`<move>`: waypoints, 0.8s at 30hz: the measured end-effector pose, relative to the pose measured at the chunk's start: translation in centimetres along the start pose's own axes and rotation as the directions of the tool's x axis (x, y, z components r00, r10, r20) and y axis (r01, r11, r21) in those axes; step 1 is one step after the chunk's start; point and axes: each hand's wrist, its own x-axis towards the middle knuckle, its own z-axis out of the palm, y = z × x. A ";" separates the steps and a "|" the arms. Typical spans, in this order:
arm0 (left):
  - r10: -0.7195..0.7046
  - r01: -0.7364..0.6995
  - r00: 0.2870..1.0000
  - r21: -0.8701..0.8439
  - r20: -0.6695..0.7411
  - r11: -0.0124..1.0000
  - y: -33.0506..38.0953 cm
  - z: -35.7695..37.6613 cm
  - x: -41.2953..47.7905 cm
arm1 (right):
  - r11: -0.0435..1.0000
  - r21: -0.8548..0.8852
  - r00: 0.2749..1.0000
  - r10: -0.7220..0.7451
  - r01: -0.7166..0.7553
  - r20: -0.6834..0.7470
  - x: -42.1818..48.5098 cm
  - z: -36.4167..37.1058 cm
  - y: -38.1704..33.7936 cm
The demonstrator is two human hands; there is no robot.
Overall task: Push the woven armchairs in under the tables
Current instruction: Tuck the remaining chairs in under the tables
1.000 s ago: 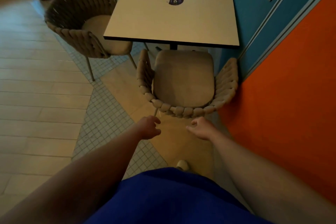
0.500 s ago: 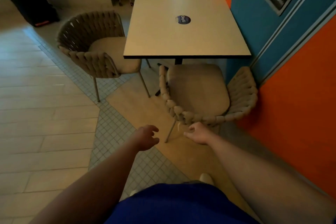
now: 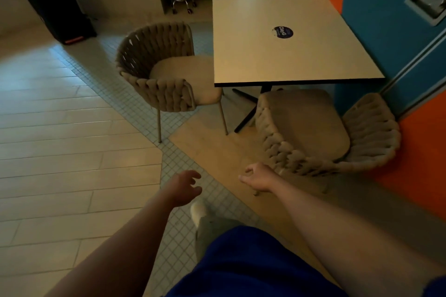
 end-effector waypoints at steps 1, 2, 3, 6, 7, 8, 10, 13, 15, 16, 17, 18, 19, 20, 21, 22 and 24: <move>0.002 -0.002 1.000 0.003 0.001 1.000 -1.0 -1.1 0.7 | 1.000 0.007 1.000 0.008 -0.008 0.014 0.9 0.5 -1.6; 0.000 0.000 1.000 0.005 0.006 1.000 -2.1 -2.3 1.5 | 1.000 0.014 1.000 0.012 -0.012 0.023 1.9 1.1 -3.1; 0.004 -0.005 1.000 0.012 0.010 1.000 -3.1 -3.7 2.5 | 1.000 0.019 0.999 0.017 -0.018 0.035 3.0 1.6 -4.7; 0.010 -0.012 0.999 0.046 0.046 0.999 -6.8 -8.4 6.7 | 0.998 0.044 0.998 0.040 -0.042 0.042 7.3 3.1 -9.8; 0.015 -0.018 0.999 0.054 0.048 0.998 -7.5 -9.3 7.3 | 0.997 0.051 0.997 0.055 -0.058 0.048 8.0 3.4 -10.7; 0.018 -0.021 0.999 0.062 0.052 0.998 -8.3 -10.8 8.4 | 0.996 0.066 0.996 0.064 -0.068 0.054 9.1 3.7 -12.2; 0.015 -0.021 0.997 0.084 0.070 0.996 -10.0 -14.2 10.6 | 0.992 0.084 0.994 0.089 -0.094 0.064 11.4 4.2 -15.3; 0.005 -0.012 0.997 0.086 0.075 0.996 -12.5 -19.6 13.0 | 0.989 0.106 0.992 0.099 -0.107 0.079 13.8 4.3 -20.6; 0.013 -0.017 0.999 0.075 0.052 0.997 -14.0 -23.1 14.3 | 0.989 0.103 0.993 0.096 -0.104 0.075 15.2 4.1 -24.0; 0.019 -0.023 0.998 0.076 0.053 0.997 -14.6 -24.7 14.9 | 0.990 0.096 0.993 0.099 -0.106 0.072 15.8 3.9 -25.5; 0.023 -0.028 0.998 0.077 0.057 0.997 -15.3 -26.2 15.6 | 0.990 0.095 0.993 0.099 -0.105 0.065 16.5 3.8 -27.0; 0.026 -0.031 0.998 0.083 0.063 0.996 -16.0 -27.6 16.2 | 0.990 0.090 0.994 0.101 -0.105 0.053 17.3 3.8 -28.4; 0.034 -0.041 0.997 0.092 0.067 0.995 -16.7 -29.2 17.0 | 0.990 0.091 0.994 0.105 -0.108 0.035 18.1 3.7 -30.0; 0.043 -0.049 0.997 0.096 0.072 0.994 -17.3 -30.2 17.7 | 0.989 0.092 0.994 0.112 -0.113 0.018 18.5 3.5 -31.0; 0.054 -0.062 0.996 0.099 0.076 0.993 -18.2 -31.7 18.8 | 0.988 0.102 0.993 0.117 -0.116 -0.001 19.5 3.6 -32.6; 0.069 -0.078 0.994 0.103 0.087 0.992 -19.3 -33.2 19.8 | 0.986 0.116 0.992 0.124 -0.121 -0.018 20.4 3.8 -34.1; 0.100 -0.113 0.989 0.131 0.106 0.985 -21.5 -35.9 22.0 | 0.979 0.144 0.987 0.152 -0.143 -0.047 22.2 4.7 -36.9</move>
